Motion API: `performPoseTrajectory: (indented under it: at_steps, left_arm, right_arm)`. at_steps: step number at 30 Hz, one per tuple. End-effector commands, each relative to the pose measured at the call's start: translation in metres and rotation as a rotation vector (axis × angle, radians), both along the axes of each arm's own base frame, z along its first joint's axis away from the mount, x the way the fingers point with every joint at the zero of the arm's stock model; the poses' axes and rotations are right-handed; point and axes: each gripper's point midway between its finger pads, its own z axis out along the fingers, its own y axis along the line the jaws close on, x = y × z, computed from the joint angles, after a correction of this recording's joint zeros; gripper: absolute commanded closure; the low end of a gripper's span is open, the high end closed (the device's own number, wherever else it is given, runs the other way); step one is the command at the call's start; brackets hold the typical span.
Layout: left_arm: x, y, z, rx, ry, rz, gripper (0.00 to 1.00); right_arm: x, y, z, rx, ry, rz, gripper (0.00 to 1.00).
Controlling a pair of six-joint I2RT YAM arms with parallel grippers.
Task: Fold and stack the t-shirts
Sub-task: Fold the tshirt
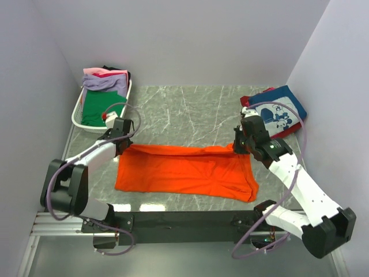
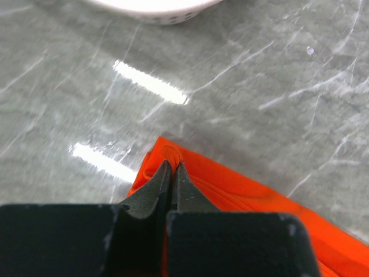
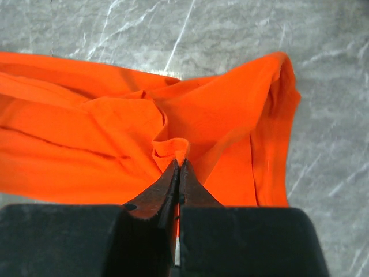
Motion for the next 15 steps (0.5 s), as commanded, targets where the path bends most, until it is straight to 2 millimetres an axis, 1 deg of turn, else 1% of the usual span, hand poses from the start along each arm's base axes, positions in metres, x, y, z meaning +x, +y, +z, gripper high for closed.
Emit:
performPoseTrajectory:
  at_steps: [1,2,3,5,7,11,14,15]
  left_arm:
    - [-0.010,0.004,0.015,-0.020,-0.058,0.041,0.99]
    - [-0.012,0.003,0.024,-0.032,-0.083,0.043,0.99]
    - [-0.017,0.004,0.021,-0.037,-0.076,0.046,0.99]
    - [-0.022,0.002,0.028,-0.057,-0.102,0.048,0.99]
    - [-0.029,0.002,0.025,-0.066,-0.096,0.045,1.00]
    - [-0.040,0.003,0.032,-0.074,-0.112,0.054,1.00]
    - [-0.047,0.003,0.030,-0.084,-0.100,0.058,0.98]
    - [-0.048,0.002,0.029,-0.090,-0.095,0.056,0.97]
  right_arm:
    - [-0.024,-0.009,-0.004,-0.012,0.043,-0.020,1.00]
    - [-0.029,-0.008,-0.002,-0.003,0.040,-0.013,1.00]
    - [-0.033,-0.007,-0.001,0.012,0.048,-0.015,1.00]
    - [-0.044,-0.003,0.002,0.034,0.052,0.006,1.00]
    - [-0.050,-0.005,0.000,0.034,0.060,-0.005,1.00]
    - [-0.066,-0.010,-0.004,0.046,0.081,-0.017,1.00]
    - [-0.074,-0.010,-0.009,0.070,0.092,-0.020,1.00]
    - [-0.077,-0.009,-0.013,0.070,0.107,-0.017,1.00]
